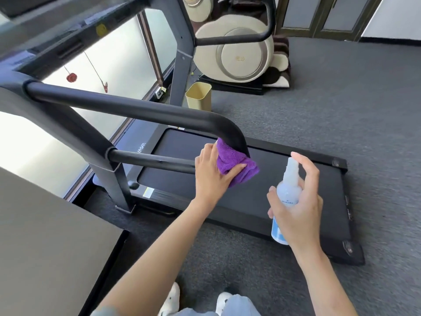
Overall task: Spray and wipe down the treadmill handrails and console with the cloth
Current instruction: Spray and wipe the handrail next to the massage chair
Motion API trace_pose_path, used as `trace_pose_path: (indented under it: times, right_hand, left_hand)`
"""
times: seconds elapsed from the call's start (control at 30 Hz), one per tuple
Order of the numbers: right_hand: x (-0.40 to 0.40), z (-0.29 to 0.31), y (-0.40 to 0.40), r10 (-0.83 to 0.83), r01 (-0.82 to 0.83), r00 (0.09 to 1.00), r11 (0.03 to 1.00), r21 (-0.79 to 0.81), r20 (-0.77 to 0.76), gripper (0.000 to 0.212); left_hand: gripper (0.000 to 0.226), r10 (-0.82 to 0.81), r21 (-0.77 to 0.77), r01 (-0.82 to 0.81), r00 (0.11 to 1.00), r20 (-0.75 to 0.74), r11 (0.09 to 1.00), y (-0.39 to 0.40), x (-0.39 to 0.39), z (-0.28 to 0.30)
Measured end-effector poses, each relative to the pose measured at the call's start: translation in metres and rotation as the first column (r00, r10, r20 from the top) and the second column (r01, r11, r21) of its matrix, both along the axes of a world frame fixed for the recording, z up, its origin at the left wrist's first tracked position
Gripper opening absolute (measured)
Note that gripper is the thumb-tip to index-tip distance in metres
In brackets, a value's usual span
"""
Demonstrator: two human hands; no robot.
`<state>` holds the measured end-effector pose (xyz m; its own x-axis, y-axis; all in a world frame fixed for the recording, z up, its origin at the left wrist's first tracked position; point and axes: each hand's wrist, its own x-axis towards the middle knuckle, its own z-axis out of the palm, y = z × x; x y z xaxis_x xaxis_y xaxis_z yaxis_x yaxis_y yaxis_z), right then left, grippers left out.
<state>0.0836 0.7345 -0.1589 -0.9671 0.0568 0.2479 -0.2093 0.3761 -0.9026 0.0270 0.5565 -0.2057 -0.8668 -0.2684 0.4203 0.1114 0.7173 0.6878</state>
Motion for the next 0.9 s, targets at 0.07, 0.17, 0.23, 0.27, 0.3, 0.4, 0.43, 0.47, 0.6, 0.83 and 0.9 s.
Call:
trace_pose_path:
  times: [0.07,0.17,0.23,0.27,0.3,0.4,0.43,0.47,0.6,0.83,0.9]
  right_hand:
    - [-0.002,0.002,-0.001,-0.001,0.001,1.000,1.000,-0.001,-0.004,0.083]
    - [-0.003,0.006,-0.004,-0.005,0.005,1.000,1.000,-0.017,-0.011,0.074]
    - [-0.003,0.007,-0.006,-0.009,0.009,1.000,1.000,-0.013,-0.018,0.072]
    - [-0.003,0.005,-0.008,-0.006,0.006,1.000,1.000,-0.002,-0.020,0.073]
    - [-0.003,0.004,-0.011,-0.003,0.003,1.000,1.000,0.006,-0.018,0.076]
    - [-0.003,0.000,-0.020,0.016,-0.016,1.000,1.000,0.007,-0.003,0.082]
    - [-0.003,0.000,-0.024,0.027,-0.027,1.000,1.000,0.009,-0.001,0.080]
    - [-0.004,-0.001,-0.027,0.041,-0.041,0.999,0.999,0.015,0.003,0.078]
    - [-0.006,-0.003,-0.035,0.056,-0.056,0.998,0.998,0.022,0.027,0.084]
    - [0.002,-0.005,-0.046,0.033,-0.034,0.999,0.999,0.023,0.042,0.086]
    - [0.003,-0.005,-0.051,0.037,-0.038,0.999,0.999,0.025,0.037,0.086]
  left_hand:
    - [0.077,-0.020,-0.223,0.032,0.998,0.054,0.974,-0.015,0.004,0.002]
    - [0.080,0.006,-0.453,0.036,0.996,0.091,0.891,-0.042,0.008,0.007]
    - [0.082,-0.006,-0.496,0.074,0.990,0.138,0.865,-0.049,0.005,0.010]
    - [0.085,-0.039,-0.492,0.134,0.979,0.198,0.860,-0.044,0.003,0.009]
    - [0.089,-0.082,-0.455,0.194,0.963,0.256,0.869,-0.035,0.003,0.006]
    - [0.090,-0.136,-0.318,0.225,0.951,0.277,0.921,-0.022,0.000,-0.003]
    - [0.087,-0.134,-0.330,0.220,0.955,0.265,0.918,-0.025,-0.003,-0.005]
    - [0.084,-0.133,-0.365,0.223,0.957,0.257,0.904,-0.032,-0.005,-0.005]
    - [0.081,-0.115,-0.496,0.264,0.943,0.311,0.827,-0.076,-0.013,-0.003]
    - [0.087,-0.117,-0.506,0.377,0.874,0.471,0.776,-0.126,-0.008,-0.005]
    - [0.084,-0.165,-0.501,0.416,0.867,0.470,0.759,-0.097,-0.010,-0.007]
